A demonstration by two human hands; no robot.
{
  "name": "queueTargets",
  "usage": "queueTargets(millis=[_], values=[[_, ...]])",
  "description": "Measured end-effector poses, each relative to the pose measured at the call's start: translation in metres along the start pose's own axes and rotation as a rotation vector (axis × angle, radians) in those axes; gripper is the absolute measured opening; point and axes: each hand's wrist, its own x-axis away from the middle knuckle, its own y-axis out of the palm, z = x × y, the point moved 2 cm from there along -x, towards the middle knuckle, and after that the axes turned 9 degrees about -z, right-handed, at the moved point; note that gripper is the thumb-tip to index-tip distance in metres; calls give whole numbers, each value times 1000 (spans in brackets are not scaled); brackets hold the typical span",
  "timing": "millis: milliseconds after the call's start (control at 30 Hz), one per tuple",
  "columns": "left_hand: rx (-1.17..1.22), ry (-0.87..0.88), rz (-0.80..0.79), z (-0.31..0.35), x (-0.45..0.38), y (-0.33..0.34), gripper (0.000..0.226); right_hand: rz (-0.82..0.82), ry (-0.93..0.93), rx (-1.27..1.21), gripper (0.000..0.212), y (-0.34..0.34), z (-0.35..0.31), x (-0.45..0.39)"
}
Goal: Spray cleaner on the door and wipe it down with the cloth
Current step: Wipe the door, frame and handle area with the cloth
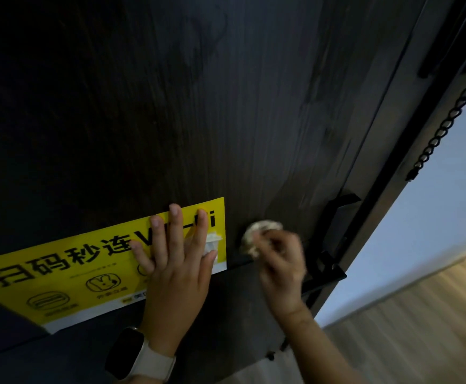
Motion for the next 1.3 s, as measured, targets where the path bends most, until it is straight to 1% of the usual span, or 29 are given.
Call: queueTargets(millis=[33, 100, 133, 167, 200, 233, 267, 333, 367, 400, 433, 467, 567, 600, 633, 700, 767, 867, 900, 933, 1000, 1067, 1133, 1200, 1267, 1300], values=[[-12, 0, 0, 0, 0, 0, 75, 102, 86, 24, 28, -13, 12, -11], [-21, 0, -3, 1, 0, 0, 74, 330, 303, -6, 23, -33, 29, -32], [-19, -2, -4, 1, 0, 0, 75, 403, 364, -32, 22, -36, 29, -37], [-14, -6, -2, 2, 0, 0, 75, 439, 382, -52, 22, -34, 23, -38], [-6, -10, 2, 2, 0, 0, 75, 438, 367, -74, 22, -26, 12, -38], [5, -14, 6, 2, 0, 0, 76, 397, 327, -96, 23, -14, -2, -34], [17, -16, 8, 3, 0, 0, 77, 325, 252, -103, 24, -1, -17, -28], [38, -25, 7, 4, 0, -1, 81, 131, 40, -96, 31, 19, -44, -17], [45, -32, 3, 4, 1, -1, 82, 43, -49, -89, 37, 20, -48, -15], [45, -36, 4, 3, 2, -1, 81, -3, -97, -76, 39, 15, -45, -18], [41, -41, 6, 3, 4, -1, 80, 5, -97, -57, 38, 5, -36, -24], [34, -47, 3, 3, 4, -2, 78, 65, -41, -45, 33, -7, -25, -32], [24, -61, -22, 2, 4, -5, 76, 377, 321, -74, 23, -43, 14, -57], [27, -62, -24, 3, 3, -5, 76, 439, 397, -85, 22, -47, 20, -62], [43, -62, -22, 5, 3, -6, 76, 463, 423, -88, 22, -48, 19, -65], [131, -58, -3, 7, 2, -8, 79, 445, 399, -122, 23, -37, 7, -58], [222, -50, 27, 11, 1, -15, 79, 332, 313, -178, 25, -16, -15, -39], [215, -12, 78, 20, -5, -32, 72, 157, 208, -213, 35, -5, -25, -19], [199, 15, 95, 23, -10, -37, 72, 147, 208, -220, 34, -11, -19, -24], [189, 47, 103, 25, -18, -42, 72, 172, 241, -209, 31, -21, -10, -32], [184, 101, 93, 29, -38, -50, 75, 281, 345, -182, 28, -45, 9, -57], [173, 121, 69, 31, -57, -54, 78, 349, 386, -171, 26, -60, 22, -73], [119, 102, 51, 35, -68, -52, 81, 306, 348, -137, 28, -56, 21, -64], [15, 70, 44, 39, -72, -47, 83, 196, 319, -137, 33, -38, 14, -36], [-46, 58, 38, 40, -72, -42, 84, 124, 363, -192, 34, -26, 7, -13], [-56, 60, 40, 39, -72, -41, 84, 139, 382, -222, 33, -25, 7, -14]])
